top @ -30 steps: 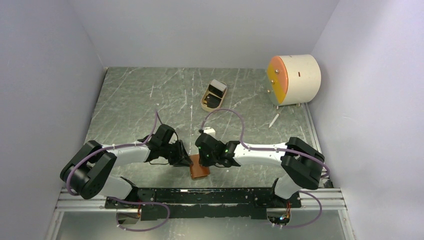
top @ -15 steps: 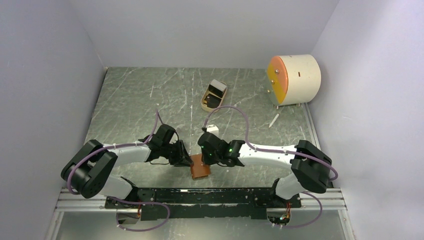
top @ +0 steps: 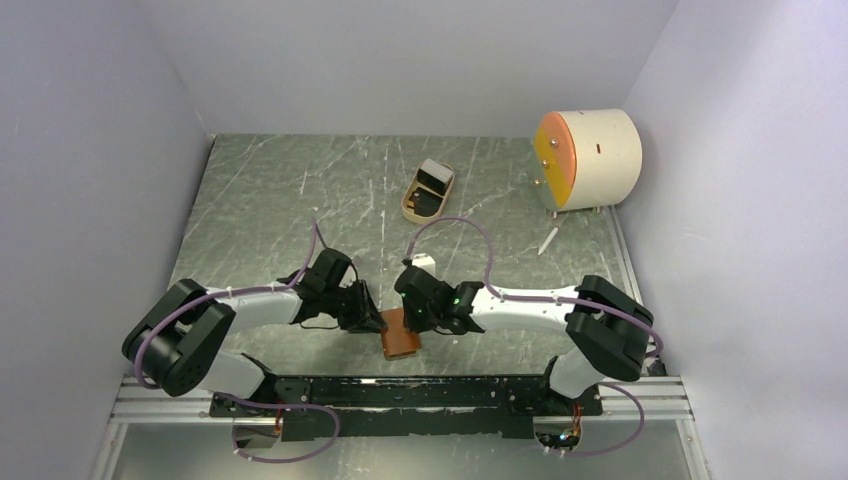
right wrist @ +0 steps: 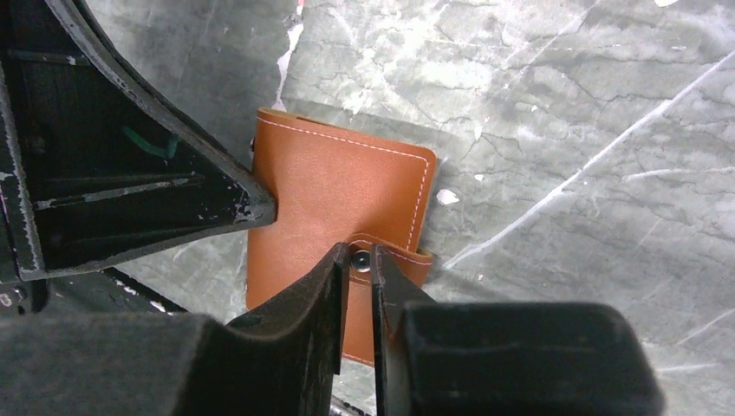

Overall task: Put the credit cards into the card holder
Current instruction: Close the card holder at the center of the board.

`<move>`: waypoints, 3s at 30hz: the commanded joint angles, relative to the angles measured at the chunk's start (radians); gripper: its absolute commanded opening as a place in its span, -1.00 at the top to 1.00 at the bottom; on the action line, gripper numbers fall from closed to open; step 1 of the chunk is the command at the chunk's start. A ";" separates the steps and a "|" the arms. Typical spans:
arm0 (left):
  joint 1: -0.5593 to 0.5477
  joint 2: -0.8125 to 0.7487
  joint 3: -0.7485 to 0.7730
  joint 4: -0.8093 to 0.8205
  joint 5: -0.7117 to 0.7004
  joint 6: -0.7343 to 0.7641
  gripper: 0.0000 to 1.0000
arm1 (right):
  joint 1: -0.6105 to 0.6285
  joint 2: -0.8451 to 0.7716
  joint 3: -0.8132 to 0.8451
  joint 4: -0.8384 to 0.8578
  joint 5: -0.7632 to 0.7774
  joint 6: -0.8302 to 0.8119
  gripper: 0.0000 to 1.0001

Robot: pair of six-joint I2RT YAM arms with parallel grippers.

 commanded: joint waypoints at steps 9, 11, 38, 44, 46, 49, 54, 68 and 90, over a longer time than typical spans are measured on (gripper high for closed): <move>-0.012 0.032 0.016 -0.025 -0.035 0.010 0.38 | -0.002 0.010 -0.023 0.048 -0.042 0.014 0.71; -0.014 0.032 0.016 -0.025 -0.036 0.009 0.38 | 0.000 0.008 -0.024 0.045 -0.044 0.016 0.72; -0.015 -0.035 0.092 -0.130 -0.103 -0.003 0.43 | 0.029 -0.034 -0.019 -0.012 -0.002 0.009 0.74; -0.019 -0.099 0.092 -0.107 -0.080 -0.021 0.51 | 0.033 -0.039 -0.026 -0.013 0.002 0.011 0.74; -0.021 -0.078 0.080 -0.066 -0.056 -0.025 0.54 | 0.034 -0.040 -0.025 -0.016 0.006 0.010 0.74; -0.027 -0.019 0.072 -0.018 -0.025 -0.021 0.57 | 0.036 -0.035 -0.019 -0.017 0.005 0.008 0.74; -0.037 0.057 0.058 0.033 -0.018 -0.021 0.65 | 0.041 -0.029 -0.011 -0.020 0.005 0.008 0.74; -0.037 0.122 0.030 0.062 -0.027 -0.023 0.69 | 0.062 -0.001 0.021 -0.054 0.030 0.006 0.74; -0.038 0.091 0.002 0.070 -0.026 -0.038 0.65 | 0.087 0.073 0.003 -0.074 0.079 0.036 0.75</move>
